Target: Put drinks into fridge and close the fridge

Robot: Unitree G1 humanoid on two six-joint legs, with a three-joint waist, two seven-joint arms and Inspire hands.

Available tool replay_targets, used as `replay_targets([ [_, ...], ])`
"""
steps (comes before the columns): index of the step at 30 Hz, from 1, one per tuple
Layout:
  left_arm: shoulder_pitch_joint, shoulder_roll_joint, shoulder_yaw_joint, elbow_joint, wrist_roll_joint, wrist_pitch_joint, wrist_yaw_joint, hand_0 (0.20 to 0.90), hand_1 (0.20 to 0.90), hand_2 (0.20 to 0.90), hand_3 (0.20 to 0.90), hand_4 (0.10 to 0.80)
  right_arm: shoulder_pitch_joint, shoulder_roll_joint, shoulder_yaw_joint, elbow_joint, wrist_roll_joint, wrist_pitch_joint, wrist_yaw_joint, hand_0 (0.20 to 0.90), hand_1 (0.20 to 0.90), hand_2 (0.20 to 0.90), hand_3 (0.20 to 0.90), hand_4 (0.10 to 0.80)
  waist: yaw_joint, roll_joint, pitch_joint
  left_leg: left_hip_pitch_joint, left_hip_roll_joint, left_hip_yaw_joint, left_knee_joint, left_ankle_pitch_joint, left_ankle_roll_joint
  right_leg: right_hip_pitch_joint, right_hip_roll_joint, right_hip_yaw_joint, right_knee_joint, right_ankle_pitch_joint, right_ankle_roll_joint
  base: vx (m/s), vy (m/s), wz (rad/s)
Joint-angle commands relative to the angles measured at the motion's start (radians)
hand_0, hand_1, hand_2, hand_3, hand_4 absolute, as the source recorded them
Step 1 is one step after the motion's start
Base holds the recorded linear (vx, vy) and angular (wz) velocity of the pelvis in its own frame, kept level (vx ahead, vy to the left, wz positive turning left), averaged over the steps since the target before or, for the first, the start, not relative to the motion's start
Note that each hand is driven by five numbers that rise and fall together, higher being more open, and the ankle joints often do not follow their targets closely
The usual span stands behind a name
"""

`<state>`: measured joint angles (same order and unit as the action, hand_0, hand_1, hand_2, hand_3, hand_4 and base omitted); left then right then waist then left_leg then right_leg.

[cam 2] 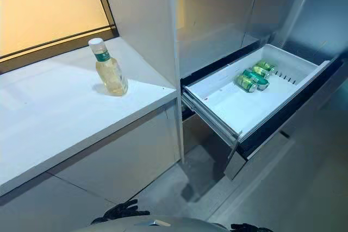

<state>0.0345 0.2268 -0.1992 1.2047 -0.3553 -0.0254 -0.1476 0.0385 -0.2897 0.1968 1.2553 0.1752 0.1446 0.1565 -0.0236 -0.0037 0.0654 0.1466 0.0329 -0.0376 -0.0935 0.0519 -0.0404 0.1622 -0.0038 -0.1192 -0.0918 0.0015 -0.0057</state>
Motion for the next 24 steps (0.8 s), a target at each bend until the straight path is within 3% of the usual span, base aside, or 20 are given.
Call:
replay_targets([
  [1, -0.066, -0.012, 0.009, 0.038, -0.013, -0.041, -0.018, 0.9, 0.9, 0.9, 0.9, 0.8, -0.05, 0.048, 0.026, 0.035, -0.001, -0.02, 0.032, 0.9, 0.9, 0.9, 0.9, 0.8, 0.015, -0.021, 0.026, 0.007, -0.054, 0.039, 0.017, -0.097, 0.054, -0.023, -0.027, 0.015, 0.055, -0.026, 0.066, 0.0, 0.0, 0.0],
  [15, -0.07, -0.006, -0.01, 0.009, 0.032, -0.09, -0.062, 0.9, 0.9, 0.9, 0.9, 0.8, -0.051, 0.037, 0.022, 0.035, -0.005, -0.023, 0.033, 0.9, 0.9, 0.9, 0.9, 0.8, 0.016, -0.016, 0.027, 0.004, -0.054, 0.039, 0.015, -0.094, 0.052, -0.027, -0.029, 0.01, 0.054, -0.022, 0.068, 0.0, 0.0, 0.0],
  [24, -0.11, 0.031, -0.178, -0.12, 0.342, -0.297, -0.026, 0.9, 0.9, 0.9, 0.9, 0.8, -0.055, 0.023, 0.052, 0.01, -0.016, -0.011, 0.03, 0.9, 0.9, 0.9, 0.9, 0.8, 0.005, -0.009, 0.03, 0.005, -0.051, 0.042, 0.009, -0.093, 0.049, -0.032, -0.026, 0.018, 0.059, -0.022, 0.073, 0.0, 0.0, 0.0],
])
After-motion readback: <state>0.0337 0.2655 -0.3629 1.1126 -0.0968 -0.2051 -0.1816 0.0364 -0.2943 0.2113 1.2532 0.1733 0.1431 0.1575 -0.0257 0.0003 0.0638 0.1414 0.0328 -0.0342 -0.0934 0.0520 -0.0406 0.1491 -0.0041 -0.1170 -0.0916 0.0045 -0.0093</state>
